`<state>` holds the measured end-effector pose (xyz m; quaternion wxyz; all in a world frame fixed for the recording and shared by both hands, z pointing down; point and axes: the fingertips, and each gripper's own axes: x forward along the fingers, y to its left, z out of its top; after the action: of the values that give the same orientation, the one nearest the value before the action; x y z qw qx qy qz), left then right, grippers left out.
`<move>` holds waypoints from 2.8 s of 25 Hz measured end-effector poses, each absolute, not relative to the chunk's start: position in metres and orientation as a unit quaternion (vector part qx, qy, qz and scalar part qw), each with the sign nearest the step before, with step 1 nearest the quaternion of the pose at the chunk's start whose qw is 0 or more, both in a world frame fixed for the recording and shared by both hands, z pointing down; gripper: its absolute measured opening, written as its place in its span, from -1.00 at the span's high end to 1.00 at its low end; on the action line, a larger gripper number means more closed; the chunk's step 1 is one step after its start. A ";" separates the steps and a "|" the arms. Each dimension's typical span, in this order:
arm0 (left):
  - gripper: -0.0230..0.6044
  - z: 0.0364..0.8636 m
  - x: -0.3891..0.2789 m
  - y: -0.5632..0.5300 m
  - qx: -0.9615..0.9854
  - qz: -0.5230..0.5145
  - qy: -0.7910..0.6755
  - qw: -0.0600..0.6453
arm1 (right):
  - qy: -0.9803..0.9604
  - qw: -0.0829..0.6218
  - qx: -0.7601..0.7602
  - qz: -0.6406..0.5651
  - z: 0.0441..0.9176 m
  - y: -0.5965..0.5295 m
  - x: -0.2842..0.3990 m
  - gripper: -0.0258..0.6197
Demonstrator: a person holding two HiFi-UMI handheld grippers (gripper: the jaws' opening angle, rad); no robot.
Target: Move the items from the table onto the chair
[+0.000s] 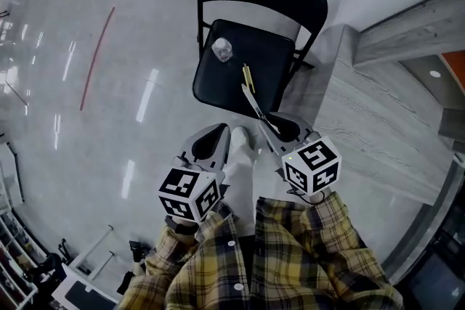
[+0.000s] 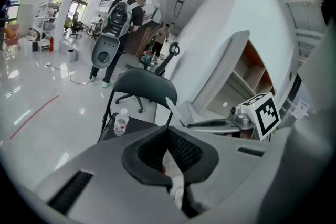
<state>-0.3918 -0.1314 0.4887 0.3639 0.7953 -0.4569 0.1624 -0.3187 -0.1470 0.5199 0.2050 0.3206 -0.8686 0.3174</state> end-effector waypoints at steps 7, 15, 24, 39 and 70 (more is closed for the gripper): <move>0.91 0.557 -0.438 -0.144 0.764 0.158 -0.482 0.398 | -0.854 0.218 0.313 0.355 0.600 -0.179 -0.383 0.72; 0.91 0.637 -0.471 -0.140 0.738 0.164 -0.492 0.432 | -0.825 0.260 0.339 0.371 0.718 -0.201 -0.408 0.72; 0.91 0.685 -0.487 -0.132 0.708 0.158 -0.507 0.466 | -0.772 0.358 0.366 0.378 0.861 -0.221 -0.404 0.72; 0.91 0.699 -0.467 -0.130 0.708 0.158 -0.490 0.483 | -0.747 0.410 0.353 0.386 0.923 -0.222 -0.398 0.71; 0.91 0.354 -0.157 -0.083 0.900 0.072 -0.338 0.266 | -0.836 0.023 0.512 0.194 0.331 -0.072 -0.093 0.86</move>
<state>-0.1565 -0.0835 0.3540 0.2664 0.8999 -0.3376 0.0720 -0.0927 -0.0725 0.3312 0.0231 0.5118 -0.8365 0.1945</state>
